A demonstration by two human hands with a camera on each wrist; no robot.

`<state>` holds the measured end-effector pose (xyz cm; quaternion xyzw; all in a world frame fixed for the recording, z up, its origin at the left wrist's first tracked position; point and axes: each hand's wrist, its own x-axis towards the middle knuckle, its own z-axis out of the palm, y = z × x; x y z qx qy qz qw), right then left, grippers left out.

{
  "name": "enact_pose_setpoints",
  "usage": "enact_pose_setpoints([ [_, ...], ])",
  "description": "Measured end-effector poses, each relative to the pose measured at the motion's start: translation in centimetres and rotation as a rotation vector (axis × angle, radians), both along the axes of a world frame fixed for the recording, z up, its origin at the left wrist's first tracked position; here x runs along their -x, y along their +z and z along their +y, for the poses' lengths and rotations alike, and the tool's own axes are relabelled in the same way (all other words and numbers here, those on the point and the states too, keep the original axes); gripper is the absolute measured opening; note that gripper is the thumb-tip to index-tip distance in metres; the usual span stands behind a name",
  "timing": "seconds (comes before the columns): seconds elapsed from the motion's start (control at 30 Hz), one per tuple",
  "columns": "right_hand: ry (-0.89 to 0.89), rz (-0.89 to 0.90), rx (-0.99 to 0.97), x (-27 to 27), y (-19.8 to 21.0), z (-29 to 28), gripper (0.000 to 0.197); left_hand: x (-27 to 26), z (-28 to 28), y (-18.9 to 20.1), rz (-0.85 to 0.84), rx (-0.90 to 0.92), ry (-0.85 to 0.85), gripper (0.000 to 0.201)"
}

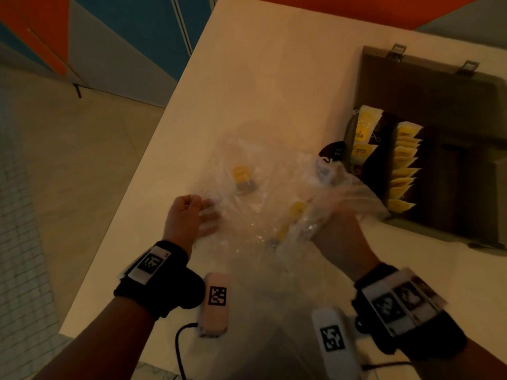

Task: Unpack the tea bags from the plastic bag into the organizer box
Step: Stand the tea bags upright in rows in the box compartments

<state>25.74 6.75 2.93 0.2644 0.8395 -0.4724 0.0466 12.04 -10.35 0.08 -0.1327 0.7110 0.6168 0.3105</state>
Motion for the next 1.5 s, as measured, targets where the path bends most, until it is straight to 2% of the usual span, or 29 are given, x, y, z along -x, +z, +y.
enact_pose_setpoints([
  [0.03, -0.063, 0.041, -0.017, -0.3, 0.5, 0.3, 0.012, 0.2, -0.2, 0.1, 0.003, 0.007, -0.002, 0.029],
  [0.07, -0.066, 0.064, -0.037, -1.4, 0.8, 0.9, 0.011, 0.3, -0.3, 0.1, 0.005, 0.022, -0.008, 0.029],
  [0.13, -0.122, 0.080, -0.038, -3.5, 1.6, 1.8, 0.021, 0.4, -0.4, -0.1, 0.017, 0.049, -0.020, 0.028],
  [0.27, -0.277, 0.078, 0.016, -7.3, 4.7, 4.6, 0.026, 0.3, 0.1, -0.1, 0.042, 0.071, -0.074, 0.030],
  [0.37, -0.448, 0.093, -0.080, -8.8, 7.0, 8.7, 0.014, 0.2, 0.6, 0.1, 0.041, 0.076, -0.143, 0.030],
  [0.43, -0.475, 0.122, -0.181, -7.9, 8.4, 11.2, 0.030, 0.1, 0.9, 0.2, 0.043, 0.082, -0.189, 0.029],
  [0.47, -0.460, 0.123, -0.227, -7.0, 8.6, 12.1, 0.033, 0.1, 1.0, 0.3, 0.047, 0.095, -0.211, 0.028],
  [0.57, -0.342, 0.050, -0.416, -2.5, 8.1, 13.9, 0.018, 0.2, 1.3, 0.4, 0.062, 0.133, -0.260, 0.026],
  [0.63, -0.215, 0.002, -0.486, 0.4, 6.7, 14.5, 0.024, 0.2, 1.4, 0.5, 0.074, 0.144, -0.274, 0.026],
  [0.83, 0.038, -0.108, -0.391, 3.5, 1.5, 14.1, 0.026, 0.2, 0.3, 0.0, 0.076, 0.205, -0.262, 0.025],
  [0.97, 0.037, -0.092, -0.368, 3.7, -0.1, 14.0, 0.013, 0.2, -0.2, -1.0, 0.088, 0.241, -0.239, 0.025],
  [1.03, 0.030, -0.100, -0.387, 3.6, -0.4, 14.1, 0.012, 0.3, -0.1, -1.3, 0.096, 0.263, -0.248, 0.021],
  [1.17, 0.101, -0.190, -0.553, 3.7, -0.1, 14.5, 0.036, 0.5, 0.0, -1.6, 0.105, 0.286, -0.270, 0.025],
  [1.23, 0.157, -0.306, -0.656, 3.8, 0.2, 14.8, 0.039, 0.7, 0.0, -1.6, 0.104, 0.297, -0.288, 0.025],
  [1.33, 0.261, -0.423, -0.746, 3.8, 0.3, 14.9, 0.027, 0.8, 0.0, -1.8, 0.108, 0.309, -0.312, 0.023],
  [1.43, 0.290, -0.428, -0.742, 3.8, 0.2, 14.8, 0.021, 1.0, -0.2, -2.0, 0.130, 0.328, -0.346, 0.014],
  [1.5, 0.259, -0.407, -0.707, 3.8, 0.2, 15.1, 0.019, 1.2, -0.3, -2.3, 0.137, 0.328, -0.356, 0.015],
])
